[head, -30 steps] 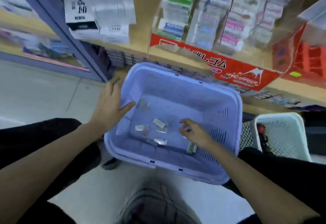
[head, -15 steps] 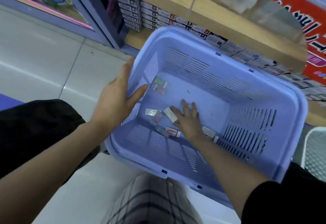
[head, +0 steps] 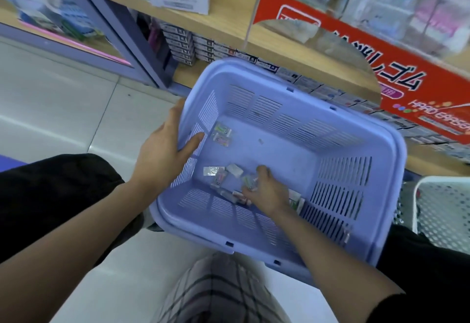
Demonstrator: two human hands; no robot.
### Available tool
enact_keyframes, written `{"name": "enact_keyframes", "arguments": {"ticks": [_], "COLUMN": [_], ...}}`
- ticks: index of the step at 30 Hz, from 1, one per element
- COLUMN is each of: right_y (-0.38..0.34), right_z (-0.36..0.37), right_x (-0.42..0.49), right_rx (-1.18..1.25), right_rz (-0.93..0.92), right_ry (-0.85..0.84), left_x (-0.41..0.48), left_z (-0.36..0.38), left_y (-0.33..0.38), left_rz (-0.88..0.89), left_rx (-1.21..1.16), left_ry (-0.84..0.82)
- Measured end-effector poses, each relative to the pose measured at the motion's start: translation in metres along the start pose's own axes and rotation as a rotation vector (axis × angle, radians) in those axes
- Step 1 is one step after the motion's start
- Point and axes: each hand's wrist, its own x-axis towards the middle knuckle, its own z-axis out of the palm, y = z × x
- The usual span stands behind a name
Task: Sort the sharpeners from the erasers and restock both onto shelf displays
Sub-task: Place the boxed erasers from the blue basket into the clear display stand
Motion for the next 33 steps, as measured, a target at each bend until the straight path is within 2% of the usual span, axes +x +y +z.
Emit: {"name": "enact_keyframes", "arguments": {"ticks": [4, 8, 10, 12, 14, 15, 18, 21, 23, 28, 30, 33], "right_y": [-0.016, -0.037, -0.047, -0.056, -0.062, -0.064, -0.063, -0.061, -0.059, -0.052, -0.048, -0.049], "right_z": [-0.063, -0.131, -0.164, -0.194, -0.221, -0.233, -0.257, -0.273, -0.282, -0.323, -0.332, -0.333], "right_x": [-0.031, -0.073, -0.094, -0.113, -0.13, -0.138, -0.152, -0.158, -0.157, -0.149, -0.145, -0.137], "right_rx": [0.019, 0.034, 0.038, 0.017, -0.008, 0.001, 0.0, -0.046, 0.02, 0.724, 0.896, 1.004], "right_rz": [-0.075, -0.21, -0.262, -0.305, -0.361, -0.404, -0.492, -0.481, -0.478, -0.463, -0.453, -0.439], "right_ry": [0.138, 0.256, 0.314, 0.361, 0.448, 0.512, 0.656, 0.722, 0.671, 0.312, 0.273, 0.229], "left_x": [-0.004, -0.013, -0.017, -0.021, -0.02, -0.016, -0.004, 0.007, 0.013, 0.032, 0.036, 0.038], "left_z": [-0.004, -0.019, -0.025, -0.032, -0.041, -0.044, -0.056, -0.065, -0.068, -0.081, -0.085, -0.085], "left_y": [0.009, 0.034, 0.055, 0.089, 0.127, 0.143, 0.182, 0.207, 0.217, 0.229, 0.229, 0.226], "left_rz": [0.032, 0.171, 0.215, 0.132, 0.006, 0.009, 0.07, 0.135, 0.17, 0.168, 0.163, 0.16], "left_rx": [0.168, 0.315, 0.327, 0.075, -0.307, -0.398, -0.517, -0.591, -0.589, -0.639, -0.661, -0.65], "left_ry": [0.041, 0.146, 0.128, -0.055, -0.366, -0.442, -0.45, -0.46, -0.478, -0.447, -0.441, -0.448]}}
